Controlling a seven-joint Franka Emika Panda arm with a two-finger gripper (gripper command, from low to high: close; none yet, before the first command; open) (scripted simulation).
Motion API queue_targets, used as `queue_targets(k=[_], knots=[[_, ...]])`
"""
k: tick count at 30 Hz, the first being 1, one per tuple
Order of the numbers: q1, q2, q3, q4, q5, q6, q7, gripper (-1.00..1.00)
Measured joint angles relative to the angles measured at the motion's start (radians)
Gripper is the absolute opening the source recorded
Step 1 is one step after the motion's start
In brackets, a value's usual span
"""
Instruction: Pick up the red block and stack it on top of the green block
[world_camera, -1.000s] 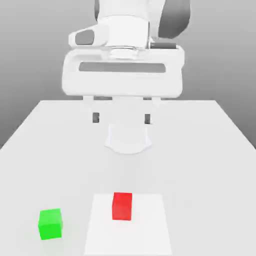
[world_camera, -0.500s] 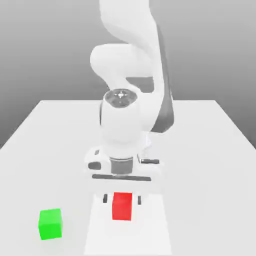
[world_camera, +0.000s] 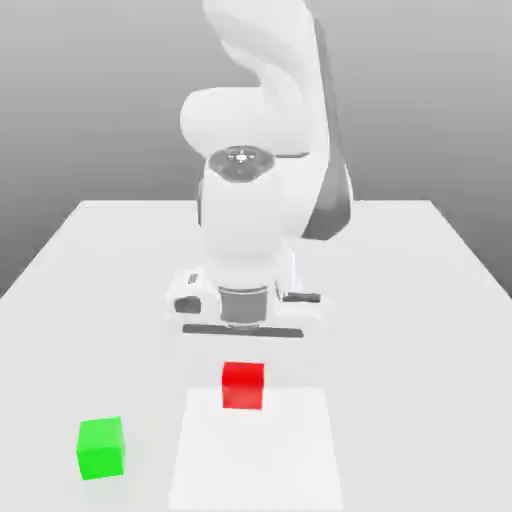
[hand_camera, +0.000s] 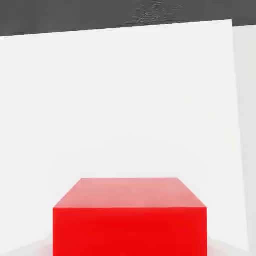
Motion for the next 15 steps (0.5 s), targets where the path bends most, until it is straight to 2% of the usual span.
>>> queue_targets(k=[6, 11, 12, 15], knots=[[-0.193, 0.056, -0.113, 0.189, 0.019, -0.133, 0.241, -1.00], [-0.215, 0.214, -0.098, 0.227, 0.073, -0.015, 0.244, -1.00], [-0.220, 0.237, -0.092, 0.228, 0.080, 0.006, 0.239, 1.00], [-0.220, 0.237, -0.092, 0.228, 0.080, 0.006, 0.239, 1.00]])
